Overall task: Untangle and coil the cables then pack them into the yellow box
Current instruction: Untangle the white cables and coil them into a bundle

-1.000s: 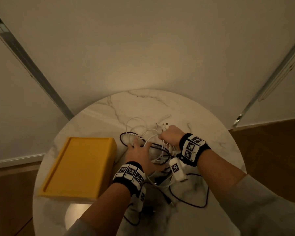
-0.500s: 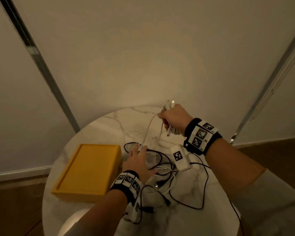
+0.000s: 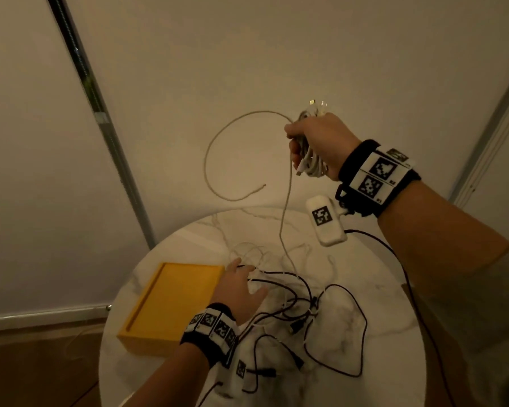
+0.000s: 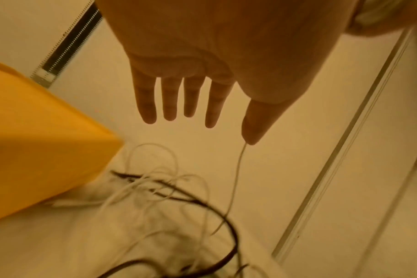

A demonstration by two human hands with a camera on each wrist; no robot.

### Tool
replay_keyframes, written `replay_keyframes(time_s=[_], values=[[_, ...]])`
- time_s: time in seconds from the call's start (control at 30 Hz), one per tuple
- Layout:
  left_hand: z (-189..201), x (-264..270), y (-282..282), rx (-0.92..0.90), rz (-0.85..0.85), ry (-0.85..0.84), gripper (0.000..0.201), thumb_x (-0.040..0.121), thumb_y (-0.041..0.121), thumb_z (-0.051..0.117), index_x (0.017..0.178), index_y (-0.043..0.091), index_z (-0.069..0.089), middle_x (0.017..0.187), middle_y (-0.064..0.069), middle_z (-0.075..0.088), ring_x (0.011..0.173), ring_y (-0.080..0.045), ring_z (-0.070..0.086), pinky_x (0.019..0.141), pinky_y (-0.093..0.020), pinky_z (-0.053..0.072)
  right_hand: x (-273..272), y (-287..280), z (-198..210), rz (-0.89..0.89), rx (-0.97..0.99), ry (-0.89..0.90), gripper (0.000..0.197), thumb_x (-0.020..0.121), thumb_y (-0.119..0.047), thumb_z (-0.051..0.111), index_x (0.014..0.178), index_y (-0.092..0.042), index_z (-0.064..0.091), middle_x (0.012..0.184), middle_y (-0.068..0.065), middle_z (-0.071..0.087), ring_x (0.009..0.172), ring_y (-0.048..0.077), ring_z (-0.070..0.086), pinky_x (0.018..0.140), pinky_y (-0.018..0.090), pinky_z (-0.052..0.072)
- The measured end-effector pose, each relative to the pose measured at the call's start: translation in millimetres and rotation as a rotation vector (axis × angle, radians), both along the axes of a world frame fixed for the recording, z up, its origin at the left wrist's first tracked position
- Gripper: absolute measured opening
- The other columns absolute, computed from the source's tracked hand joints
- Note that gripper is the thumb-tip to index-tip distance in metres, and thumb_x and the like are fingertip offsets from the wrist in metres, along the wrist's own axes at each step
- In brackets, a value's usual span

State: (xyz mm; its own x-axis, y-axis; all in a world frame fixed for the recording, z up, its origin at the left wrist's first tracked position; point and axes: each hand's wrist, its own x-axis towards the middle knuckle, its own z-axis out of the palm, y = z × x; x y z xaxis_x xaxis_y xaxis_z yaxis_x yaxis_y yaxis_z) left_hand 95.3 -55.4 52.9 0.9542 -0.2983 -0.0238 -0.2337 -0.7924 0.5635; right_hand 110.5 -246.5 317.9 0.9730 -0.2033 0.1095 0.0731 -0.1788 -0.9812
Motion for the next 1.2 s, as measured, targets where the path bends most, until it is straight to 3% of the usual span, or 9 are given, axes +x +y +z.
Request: replay_keyframes(time_s=[0.1, 0.23, 0.33, 0.43, 0.57, 0.63, 0.8, 1.03, 1.2], values=[[33.1, 0.5, -7.4, -0.228, 0.002, -0.051, 0.071, 0.091, 0.052, 0.062, 0.15, 0.02, 0.037, 0.155, -0.001, 0.037, 0.139, -0.019, 0.038, 0.113, -0.032, 0.036, -9.4, 9.4, 8.1, 0.073, 0.073, 0.024, 0.01, 0.095, -0.015, 0.06, 0.089, -0.007, 0.061, 0.065, 0.005, 0.062, 0.057, 0.02, 0.059, 0.059, 0.032, 0.054], [65.8, -1.4, -21.7, -0.429, -0.021, -0.012, 0.071, 0.089, 0.051, 0.064, 0.15, 0.034, 0.031, 0.147, 0.002, 0.044, 0.133, -0.018, 0.043, 0.109, -0.042, 0.043, -21.6, 23.1, 21.9, 0.207, 0.255, 0.074, 0.01, 0.095, -0.013, 0.058, 0.085, -0.009, 0.058, 0.067, 0.007, 0.059, 0.055, 0.022, 0.056, 0.056, 0.031, 0.052], [72.2, 0.0, -29.0, -0.457, -0.041, -0.048, 0.032, 0.096, 0.039, 0.06, 0.127, 0.039, 0.052, 0.134, 0.002, 0.054, 0.117, -0.018, 0.056, 0.097, -0.036, 0.051, -31.3, 29.3, 34.5, 0.253, 0.381, 0.06, 0.014, 0.096, -0.013, 0.054, 0.083, -0.008, 0.058, 0.067, 0.008, 0.058, 0.054, 0.021, 0.056, 0.057, 0.03, 0.052], [68.5, -1.7, -33.6, -0.524, -0.05, -0.077, 0.008, 0.098, 0.023, 0.057, 0.099, 0.028, 0.064, 0.107, 0.004, 0.065, 0.085, -0.011, 0.063, 0.07, -0.019, 0.051, -39.8, 30.6, 45.9, 0.251, 0.475, 0.016, 0.016, 0.097, -0.012, 0.052, 0.083, -0.008, 0.057, 0.066, 0.007, 0.058, 0.054, 0.019, 0.057, 0.059, 0.028, 0.053], [52.1, -9.8, -32.1, -0.358, -0.12, 0.021, 0.015, 0.099, 0.022, 0.056, 0.09, 0.03, 0.065, 0.099, 0.004, 0.069, 0.09, -0.011, 0.064, 0.08, -0.024, 0.053, -45.1, 24.3, 54.6, 0.213, 0.502, -0.05, 0.017, 0.097, -0.013, 0.051, 0.082, -0.008, 0.057, 0.067, 0.007, 0.058, 0.055, 0.019, 0.057, 0.059, 0.029, 0.053], [48.0, -11.7, -27.0, -0.369, -0.108, 0.055, 0.02, 0.099, 0.016, 0.054, 0.088, 0.029, 0.064, 0.096, -0.002, 0.071, 0.089, -0.015, 0.068, 0.079, -0.03, 0.056, -45.1, 21.1, 51.5, 0.171, 0.434, -0.074, 0.014, 0.097, -0.013, 0.053, 0.085, -0.007, 0.058, 0.067, 0.008, 0.061, 0.056, 0.021, 0.059, 0.059, 0.031, 0.054], [80.2, -13.1, -13.5, -0.542, -0.065, 0.008, 0.024, 0.101, 0.006, 0.05, 0.088, 0.018, 0.065, 0.091, -0.004, 0.072, 0.073, -0.009, 0.068, 0.062, -0.018, 0.05, -36.6, 8.2, 19.0, 0.005, 0.18, -0.061, 0.011, 0.094, -0.013, 0.059, 0.092, -0.002, 0.062, 0.067, 0.01, 0.064, 0.055, 0.023, 0.062, 0.059, 0.033, 0.056], [133.3, -17.5, 13.2, -0.834, 0.01, -0.001, 0.021, 0.106, 0.013, 0.041, 0.103, 0.009, 0.061, 0.078, -0.004, 0.065, 0.065, -0.017, 0.065, 0.059, -0.029, 0.05, -20.9, -28.7, -48.5, -0.143, 0.076, 0.138, 0.012, 0.093, -0.011, 0.057, 0.092, 0.0, 0.061, 0.07, 0.015, 0.064, 0.056, 0.026, 0.062, 0.064, 0.039, 0.055], [131.4, -11.0, 23.9, -0.951, 0.146, 0.057, 0.023, 0.106, 0.02, 0.044, 0.107, 0.006, 0.062, 0.074, -0.007, 0.062, 0.058, -0.017, 0.064, 0.055, -0.029, 0.052, -23.7, -38.3, -93.8, -0.122, 0.107, 0.26, 0.017, 0.095, -0.013, 0.058, 0.089, 0.001, 0.062, 0.07, 0.018, 0.064, 0.055, 0.027, 0.06, 0.058, 0.036, 0.053]])
